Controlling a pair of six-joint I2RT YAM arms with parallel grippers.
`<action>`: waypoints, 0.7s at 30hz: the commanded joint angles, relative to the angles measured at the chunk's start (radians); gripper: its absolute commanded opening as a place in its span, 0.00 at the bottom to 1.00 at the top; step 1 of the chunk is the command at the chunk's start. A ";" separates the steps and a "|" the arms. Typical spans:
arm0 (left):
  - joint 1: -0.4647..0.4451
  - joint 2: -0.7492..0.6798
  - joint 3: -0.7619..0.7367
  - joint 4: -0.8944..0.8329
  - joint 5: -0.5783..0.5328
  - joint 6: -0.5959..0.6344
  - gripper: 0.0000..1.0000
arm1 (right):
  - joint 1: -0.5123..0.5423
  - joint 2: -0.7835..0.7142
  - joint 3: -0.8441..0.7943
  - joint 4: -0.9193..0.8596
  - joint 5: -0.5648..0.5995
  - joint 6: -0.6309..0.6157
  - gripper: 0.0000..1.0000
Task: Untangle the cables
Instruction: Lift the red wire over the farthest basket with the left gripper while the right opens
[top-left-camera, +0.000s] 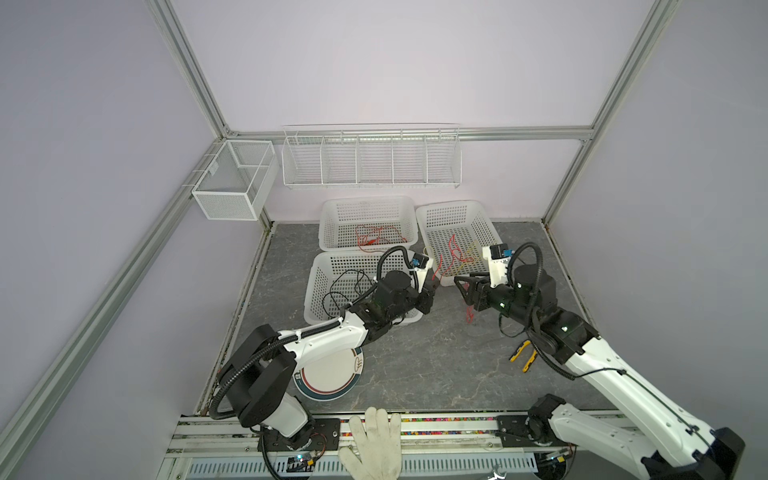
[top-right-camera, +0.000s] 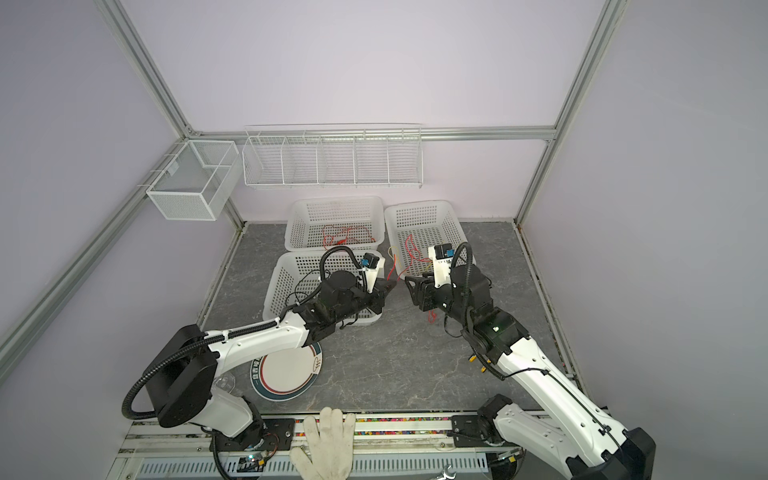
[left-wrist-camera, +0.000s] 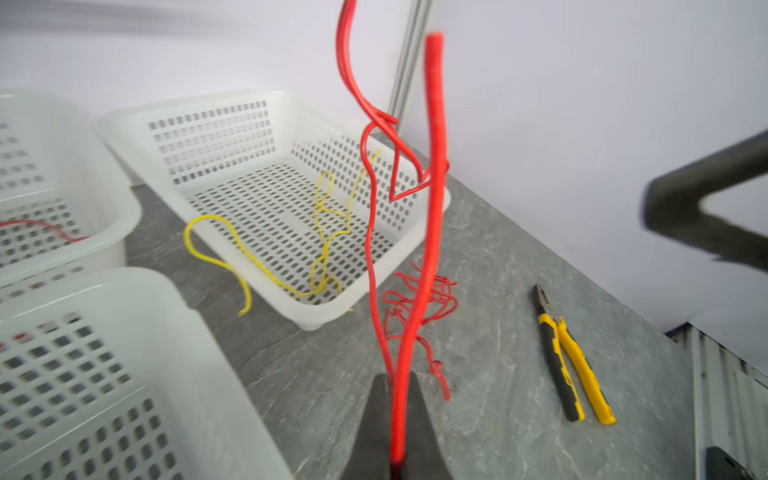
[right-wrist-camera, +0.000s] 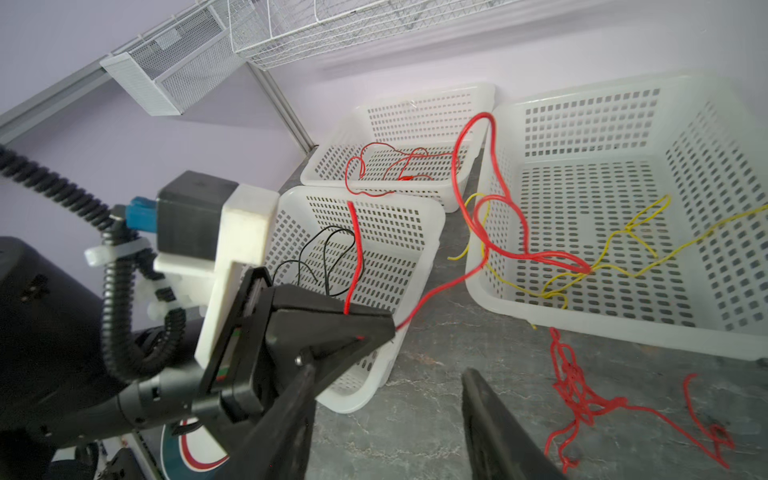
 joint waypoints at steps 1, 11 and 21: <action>0.042 -0.053 0.006 -0.034 -0.058 -0.051 0.00 | -0.001 -0.056 -0.042 -0.022 0.092 -0.034 0.67; 0.169 -0.136 -0.013 -0.222 -0.166 -0.089 0.00 | -0.001 -0.092 -0.100 -0.014 0.111 -0.043 0.73; 0.257 -0.302 -0.106 -0.332 -0.249 -0.088 0.00 | -0.001 -0.025 -0.104 -0.005 0.077 -0.040 0.73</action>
